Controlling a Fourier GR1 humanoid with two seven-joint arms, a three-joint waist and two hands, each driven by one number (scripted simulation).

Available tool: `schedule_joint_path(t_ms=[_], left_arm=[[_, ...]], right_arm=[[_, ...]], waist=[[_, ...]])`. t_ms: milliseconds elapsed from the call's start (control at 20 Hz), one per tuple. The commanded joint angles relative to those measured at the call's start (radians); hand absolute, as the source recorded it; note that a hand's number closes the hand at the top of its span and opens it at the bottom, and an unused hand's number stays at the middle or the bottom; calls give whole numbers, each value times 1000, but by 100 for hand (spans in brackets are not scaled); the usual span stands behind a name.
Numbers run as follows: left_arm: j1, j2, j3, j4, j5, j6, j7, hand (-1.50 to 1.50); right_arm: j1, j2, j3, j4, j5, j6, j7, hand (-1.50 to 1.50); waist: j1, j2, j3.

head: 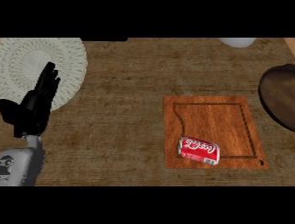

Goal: Pick the lemon from the cutting board and place it in the pan

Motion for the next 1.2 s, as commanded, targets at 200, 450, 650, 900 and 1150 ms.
schedule_joint_path(t_ms=[200,450,650,900,1150], left_arm=[[-9,-24,-22,19,-19,2,-38,0],[-101,-17,-2,38,0,9,32,0],[-37,-23,-21,26,-7,-14,-34,0],[-47,-17,-19,11,-3,-15,-8,0],[-57,3,-6,24,2,-31,-8,0]], right_arm=[[-183,-137,-38,573,142,-292,-261,150],[-298,-180,-75,851,133,-370,-364,150],[-347,-145,-125,961,67,-336,-386,150],[-357,-185,-79,1124,105,-125,-360,-150],[-378,-215,-95,1184,97,-105,-465,-150]], waist=[[27,9,2],[33,14,4],[57,23,7],[59,23,6],[56,28,8]])
